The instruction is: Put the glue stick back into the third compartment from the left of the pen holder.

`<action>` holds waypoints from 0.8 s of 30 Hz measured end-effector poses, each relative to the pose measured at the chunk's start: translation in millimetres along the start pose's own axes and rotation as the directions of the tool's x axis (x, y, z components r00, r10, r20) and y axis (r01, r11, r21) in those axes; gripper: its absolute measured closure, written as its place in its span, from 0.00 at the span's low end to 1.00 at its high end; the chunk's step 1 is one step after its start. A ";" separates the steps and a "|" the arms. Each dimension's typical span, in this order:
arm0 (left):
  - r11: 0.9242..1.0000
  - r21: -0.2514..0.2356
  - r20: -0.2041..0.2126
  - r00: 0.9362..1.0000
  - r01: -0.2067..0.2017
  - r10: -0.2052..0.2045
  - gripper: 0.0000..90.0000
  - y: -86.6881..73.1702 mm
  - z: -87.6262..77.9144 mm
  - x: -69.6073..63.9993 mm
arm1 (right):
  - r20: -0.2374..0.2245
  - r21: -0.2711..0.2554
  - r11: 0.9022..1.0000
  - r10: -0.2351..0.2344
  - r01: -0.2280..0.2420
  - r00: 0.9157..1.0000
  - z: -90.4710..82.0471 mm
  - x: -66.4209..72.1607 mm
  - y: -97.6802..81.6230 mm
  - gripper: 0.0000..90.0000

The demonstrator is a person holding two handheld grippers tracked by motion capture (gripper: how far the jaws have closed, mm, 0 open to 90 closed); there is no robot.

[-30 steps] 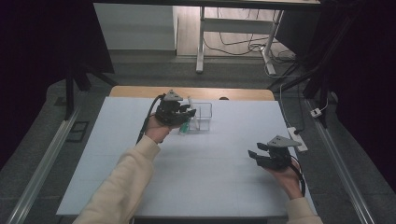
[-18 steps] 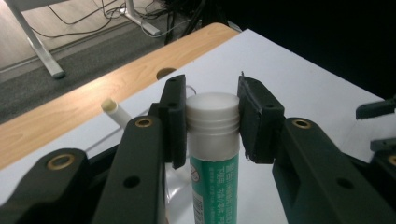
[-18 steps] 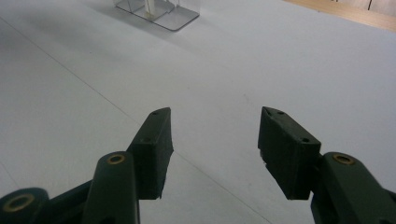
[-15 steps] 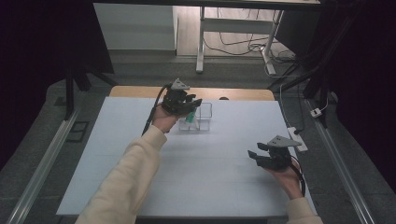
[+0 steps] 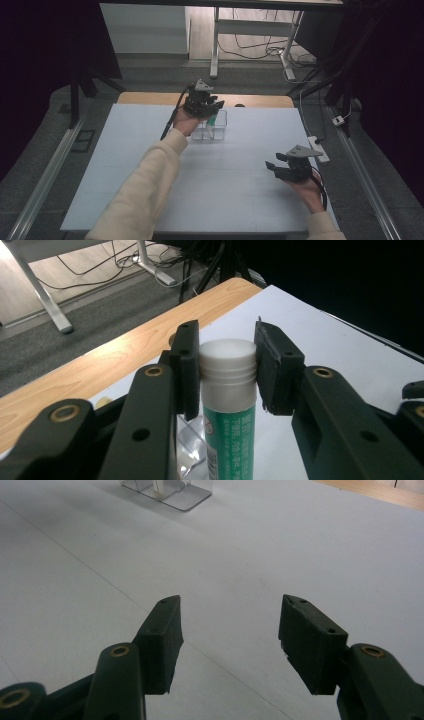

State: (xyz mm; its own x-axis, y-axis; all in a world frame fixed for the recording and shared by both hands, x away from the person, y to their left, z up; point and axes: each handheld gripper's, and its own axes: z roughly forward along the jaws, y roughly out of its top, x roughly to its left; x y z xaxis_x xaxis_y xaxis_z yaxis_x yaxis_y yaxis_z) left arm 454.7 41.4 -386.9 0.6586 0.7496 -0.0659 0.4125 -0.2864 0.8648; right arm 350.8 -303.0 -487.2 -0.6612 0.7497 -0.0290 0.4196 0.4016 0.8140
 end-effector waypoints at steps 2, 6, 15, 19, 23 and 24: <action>1.000 0.000 0.000 1.000 -0.004 0.004 0.72 1.7 4.5 -1.6 | 0.000 0.002 1.000 0.001 -0.001 1.000 0.2 0.0 -0.1 0.47; 1.000 -0.005 -0.013 1.000 -0.014 0.014 0.72 5.7 12.6 -3.4 | -0.002 -0.001 1.000 0.004 -0.004 1.000 0.4 -0.2 -0.3 0.47; 1.000 -0.015 -0.046 0.999 -0.004 0.003 0.72 12.9 25.3 0.7 | -0.007 -0.004 1.000 0.006 -0.007 1.000 -0.2 -0.5 -0.6 0.47; 0.999 -0.026 -0.044 0.999 0.023 -0.024 0.72 13.2 30.7 3.9 | -0.006 0.001 1.000 0.008 -0.008 1.000 -0.3 -1.0 -0.7 0.47; 0.999 -0.021 -0.047 0.999 0.025 -0.026 0.72 13.6 37.4 4.2 | -0.006 -0.002 1.000 0.010 -0.010 1.000 -0.5 -1.5 -0.9 0.47; 1.000 -0.017 -0.050 0.998 0.022 -0.023 0.72 13.4 39.5 4.1 | -0.006 -0.002 1.000 0.010 -0.010 1.000 -0.5 -1.6 -1.0 0.47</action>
State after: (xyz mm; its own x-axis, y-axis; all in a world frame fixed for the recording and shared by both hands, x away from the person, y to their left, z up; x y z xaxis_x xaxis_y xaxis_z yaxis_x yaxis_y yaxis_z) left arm 487.7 17.1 -395.2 0.6164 0.7850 -0.0610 0.4161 -0.2590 0.8717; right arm 351.1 -304.9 -487.7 -0.6609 0.7502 -0.0175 0.4248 0.3932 0.8155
